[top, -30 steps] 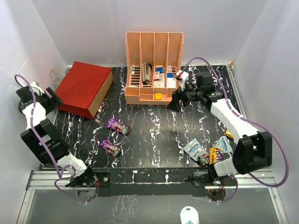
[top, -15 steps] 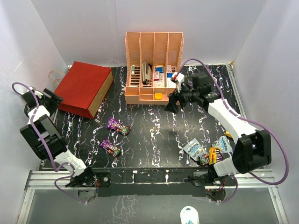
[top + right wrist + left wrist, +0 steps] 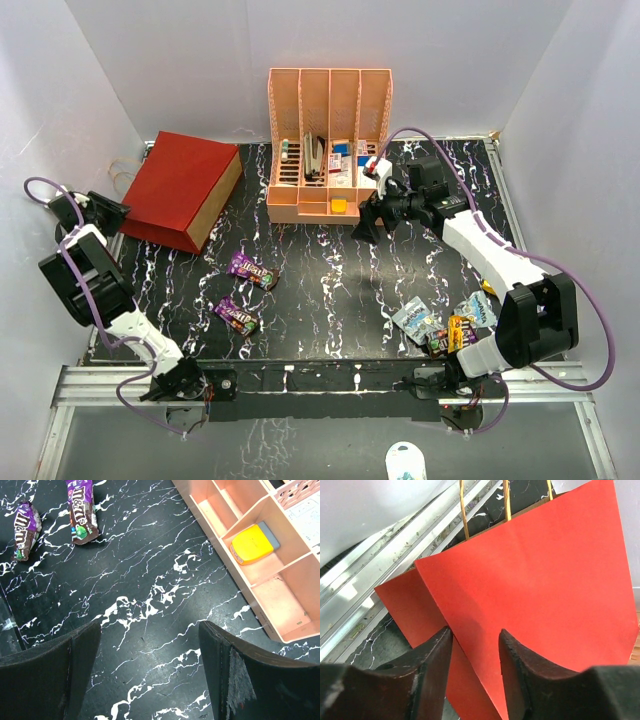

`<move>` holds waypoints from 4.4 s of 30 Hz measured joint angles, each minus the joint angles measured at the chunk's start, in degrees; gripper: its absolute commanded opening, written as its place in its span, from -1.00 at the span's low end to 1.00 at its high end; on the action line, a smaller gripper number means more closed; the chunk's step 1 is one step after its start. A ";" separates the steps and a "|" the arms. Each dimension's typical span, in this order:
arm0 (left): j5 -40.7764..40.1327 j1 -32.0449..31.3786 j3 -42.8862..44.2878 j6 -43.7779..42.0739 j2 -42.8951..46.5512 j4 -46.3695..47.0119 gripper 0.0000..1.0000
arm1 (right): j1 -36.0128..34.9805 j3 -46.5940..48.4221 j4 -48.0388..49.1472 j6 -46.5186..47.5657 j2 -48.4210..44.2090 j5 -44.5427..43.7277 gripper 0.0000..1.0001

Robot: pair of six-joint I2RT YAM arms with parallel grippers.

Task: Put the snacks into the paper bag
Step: Adjust the paper bag at the center of the board.

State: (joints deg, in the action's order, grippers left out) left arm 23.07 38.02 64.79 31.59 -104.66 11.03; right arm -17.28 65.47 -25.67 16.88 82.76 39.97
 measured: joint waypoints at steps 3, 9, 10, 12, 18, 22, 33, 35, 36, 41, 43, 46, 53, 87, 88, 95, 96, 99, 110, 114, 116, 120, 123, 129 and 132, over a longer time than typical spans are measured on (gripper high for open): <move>0.50 0.02 0.26 0.55 -0.85 1.01 -0.47 | -0.02 -0.04 -0.02 0.00 0.00 0.02 0.65; 1.79 0.07 0.26 1.01 -0.98 1.86 -0.87 | -0.02 -0.44 -0.04 0.00 0.00 0.00 0.65; 1.88 0.07 0.26 0.85 -0.98 1.84 -0.93 | -0.02 -0.46 -0.13 0.02 0.00 0.00 0.65; 2.08 0.07 0.26 0.33 -0.98 1.64 -1.00 | -0.02 -0.46 -0.13 0.02 0.00 0.02 0.65; 2.32 -1.20 0.26 -4.22 0.55 -1.64 -1.00 | -0.04 -0.46 -0.17 0.02 0.02 0.02 0.65; 1.66 -5.11 0.24 -9.92 4.44 -2.16 -1.00 | -0.04 -0.46 -0.20 0.15 0.02 0.02 0.65; -0.26 -17.38 1.29 -29.59 15.72 -4.22 -1.00 | -0.24 -0.46 -0.20 0.20 0.13 0.04 0.65; -0.17 -19.30 1.55 -33.70 15.74 -5.60 -1.00 | -0.26 -0.39 -0.22 0.15 0.52 0.04 0.65; -0.13 -20.48 1.60 -36.04 15.80 -6.27 -1.00 | -0.31 -0.24 -0.24 0.13 0.92 0.04 0.65; 0.68 -25.94 1.62 -46.53 17.55 -10.43 -1.00 | -0.66 2.69 -0.28 -0.79 4.68 0.04 0.65; 1.22 -27.36 1.62 -49.75 18.88 -12.02 -1.00 | -0.87 4.68 -0.02 -1.55 6.49 0.04 0.65; 2.10 -28.57 1.84 -53.24 20.39 -14.14 -1.00 | -1.42 7.23 0.50 -2.91 8.39 0.02 0.65; 3.06 -30.14 7.37 -57.59 21.27 -20.85 -1.00 | -3.39 13.68 2.23 -6.60 13.05 0.24 0.66; -6.93 -42.05 7.43 -39.80 28.76 -28.48 -1.00 | -25.79 38.69 11.34 -0.57 35.78 -16.28 0.09; -6.91 -42.05 7.13 -39.54 28.92 -28.59 -1.00 | -25.83 38.69 11.37 -0.35 36.13 -16.33 0.00; -6.82 -42.18 4.94 -37.38 30.62 -28.55 -1.00 | -26.12 38.69 11.30 0.79 36.89 -16.39 -0.72; -6.88 -42.18 4.68 -37.05 30.80 -28.48 -1.00 | -26.16 38.69 11.28 1.03 36.89 -16.28 -0.80; -6.93 -42.27 4.02 -36.41 31.26 -28.33 -0.84 | -26.29 38.69 11.08 1.09 36.89 -16.33 -0.84; -7.52 -43.04 6.19 -35.58 34.10 -36.04 0.23 | -26.38 38.53 11.06 0.55 36.89 -16.52 -0.84; -9.51 -42.16 7.06 -36.30 36.35 -39.15 0.29 | -26.38 38.23 11.43 -0.13 36.89 -16.50 -0.84; -9.22 -39.50 7.78 -36.94 37.35 -41.05 0.30 | -26.38 38.14 11.61 -0.50 36.89 -16.48 -0.84; -4.13 -27.58 9.40 -38.97 37.33 -42.71 0.30 | -26.38 38.01 11.87 -0.85 36.89 -16.46 -0.84; 3.41 -18.05 9.46 -41.92 35.50 -43.32 0.30 | -26.38 37.92 12.02 -1.01 36.89 -16.46 -0.84; 18.80 -8.52 9.46 -50.14 26.10 -45.86 0.34 | -26.38 37.88 12.13 -1.60 36.89 -16.44 -0.84; 23.96 -7.69 9.44 -54.82 21.84 -46.45 0.43 | -26.38 37.88 12.13 -1.86 36.89 -16.35 -0.84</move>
State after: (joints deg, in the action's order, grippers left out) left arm 47.03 30.33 74.24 -23.22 -82.83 -35.42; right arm -43.66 103.35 -13.54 15.03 119.66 23.62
